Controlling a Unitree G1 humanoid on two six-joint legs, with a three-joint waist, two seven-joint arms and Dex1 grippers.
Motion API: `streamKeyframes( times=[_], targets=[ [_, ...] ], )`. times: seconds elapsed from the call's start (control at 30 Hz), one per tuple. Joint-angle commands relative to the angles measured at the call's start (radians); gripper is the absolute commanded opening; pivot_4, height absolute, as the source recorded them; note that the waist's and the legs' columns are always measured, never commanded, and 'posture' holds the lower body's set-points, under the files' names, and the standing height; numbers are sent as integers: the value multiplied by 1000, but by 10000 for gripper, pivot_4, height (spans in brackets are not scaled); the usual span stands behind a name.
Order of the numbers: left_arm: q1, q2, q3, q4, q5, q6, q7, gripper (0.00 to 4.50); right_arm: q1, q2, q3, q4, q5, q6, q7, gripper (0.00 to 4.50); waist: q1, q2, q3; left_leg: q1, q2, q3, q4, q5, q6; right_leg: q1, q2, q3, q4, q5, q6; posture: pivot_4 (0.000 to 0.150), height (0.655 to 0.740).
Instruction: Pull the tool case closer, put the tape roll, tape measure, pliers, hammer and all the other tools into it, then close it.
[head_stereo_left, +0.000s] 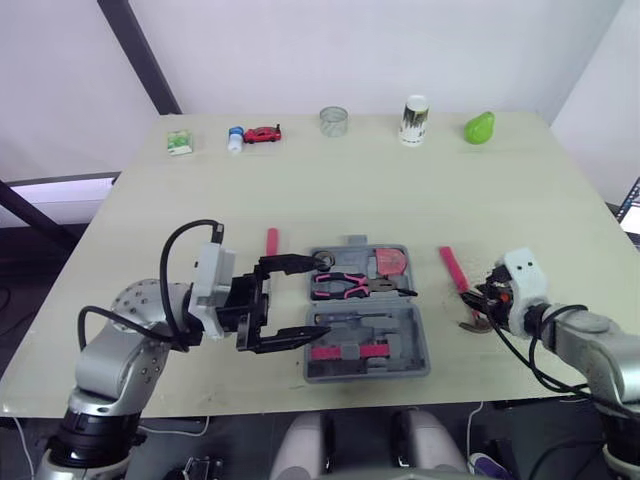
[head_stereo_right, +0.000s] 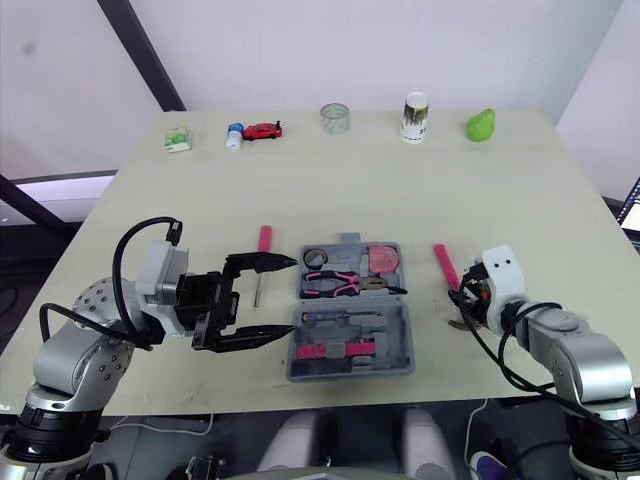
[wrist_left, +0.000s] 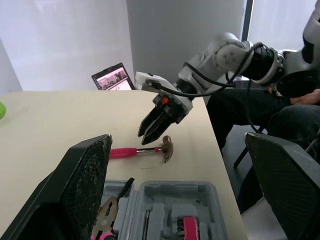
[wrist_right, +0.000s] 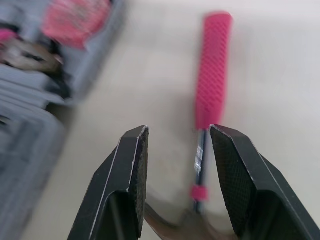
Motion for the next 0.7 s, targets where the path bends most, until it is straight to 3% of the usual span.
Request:
streamKeyframes(
  times=[0.03, 0.3, 0.7],
  targets=[
    [-20, 7, 10, -14, -14, 4, 5, 45000, 77, 48, 30, 88, -55, -229, 13, 20333, 1, 0, 0, 0, 0, 0, 0, 0, 0, 0, 0, 0, 0, 0, 0, 1500, 7400],
    [-36, 9, 14, -20, -19, 23, 13, 45000, 128, 97, 24, 181, -91, -374, -10, 20333, 1, 0, 0, 1, 0, 1, 0, 0, 0, 0, 0, 1, 0, 0, 0, 1500, 7400],
    [-88, 1, -8, -31, -20, 67, 46, 45000, 173, 86, 7, 169, -96, -495, 23, 20333, 0, 0, 0, 1, 0, 1, 1, 0, 0, 0, 0, 1, 0, 0, 0, 1500, 7400]
  ],
)
